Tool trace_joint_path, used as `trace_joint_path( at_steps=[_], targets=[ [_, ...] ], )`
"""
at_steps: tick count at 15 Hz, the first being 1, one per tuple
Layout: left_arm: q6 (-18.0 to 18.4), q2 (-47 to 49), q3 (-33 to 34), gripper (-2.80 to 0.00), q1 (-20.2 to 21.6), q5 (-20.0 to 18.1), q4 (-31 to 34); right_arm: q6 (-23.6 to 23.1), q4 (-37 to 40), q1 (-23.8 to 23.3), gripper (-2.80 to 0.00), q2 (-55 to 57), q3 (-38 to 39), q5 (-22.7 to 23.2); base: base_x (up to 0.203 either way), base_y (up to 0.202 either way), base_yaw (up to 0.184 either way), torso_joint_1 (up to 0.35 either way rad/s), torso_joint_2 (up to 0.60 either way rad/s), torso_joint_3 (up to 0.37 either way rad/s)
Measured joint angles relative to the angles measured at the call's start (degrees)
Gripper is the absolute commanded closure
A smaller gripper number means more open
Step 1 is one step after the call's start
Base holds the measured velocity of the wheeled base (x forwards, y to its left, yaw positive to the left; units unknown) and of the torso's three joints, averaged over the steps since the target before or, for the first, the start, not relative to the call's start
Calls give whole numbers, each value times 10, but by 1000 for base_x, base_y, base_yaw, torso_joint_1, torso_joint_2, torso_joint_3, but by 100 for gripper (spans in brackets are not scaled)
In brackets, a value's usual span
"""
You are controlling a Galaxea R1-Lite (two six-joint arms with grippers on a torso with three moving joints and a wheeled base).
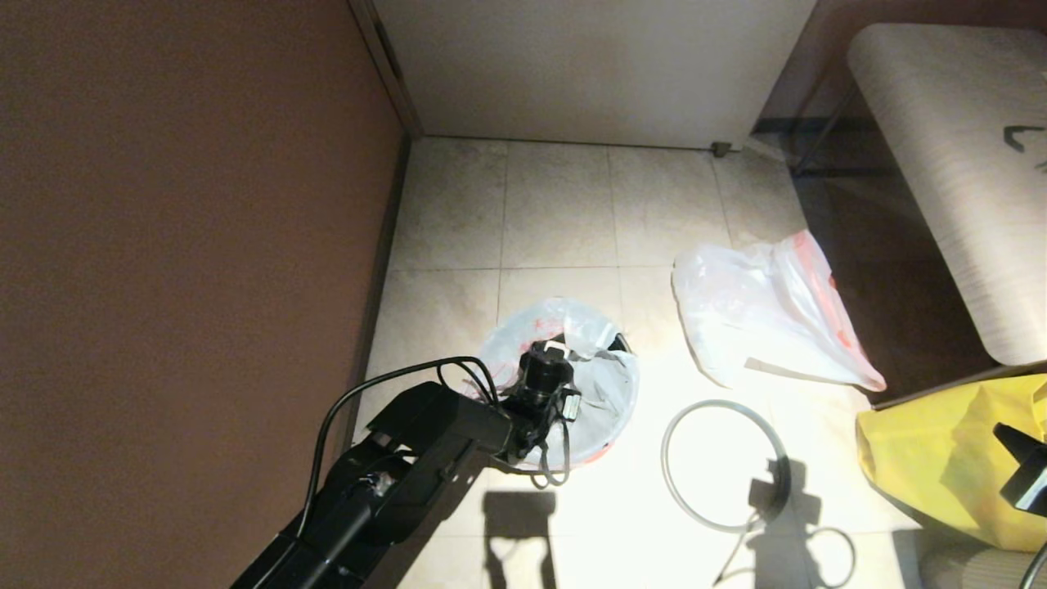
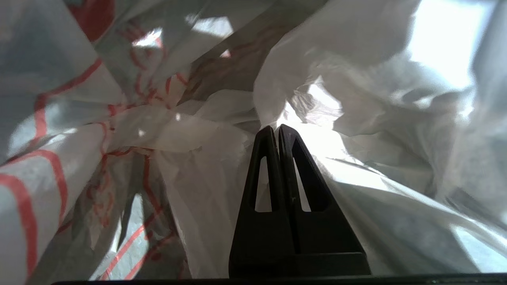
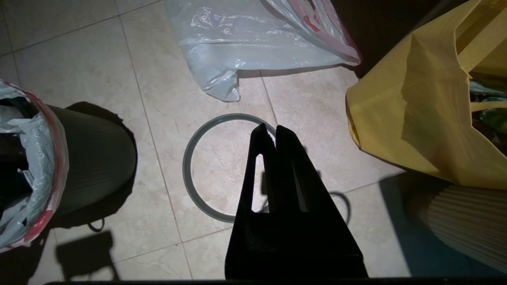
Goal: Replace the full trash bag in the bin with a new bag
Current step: Put the new garbage bag on the trash can, then place the trash can ring on the trash can
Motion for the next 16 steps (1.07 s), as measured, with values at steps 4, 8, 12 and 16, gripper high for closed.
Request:
trace_joint_path(
  at_steps=[4, 8, 12, 16],
  targets=[
    [-34, -46, 28, 0, -17, 48, -8, -10, 1, 0, 0, -3, 0, -1, 0, 0, 0, 0, 0, 0],
    [-53, -185, 204, 0, -31, 70, -9, -62, 8, 0, 0, 21, -3, -3, 0, 0, 0, 0, 0, 0],
    [-71, -371, 403, 0, -16, 59, -43, -131, 9, 3, 0, 95, -27, -7, 0, 0, 0, 0, 0, 0],
    [-27, -537, 468, 0, 19, 11, -73, -158, 9, 5, 0, 212, -89, -11, 0, 0, 0, 0, 0, 0]
  ],
)
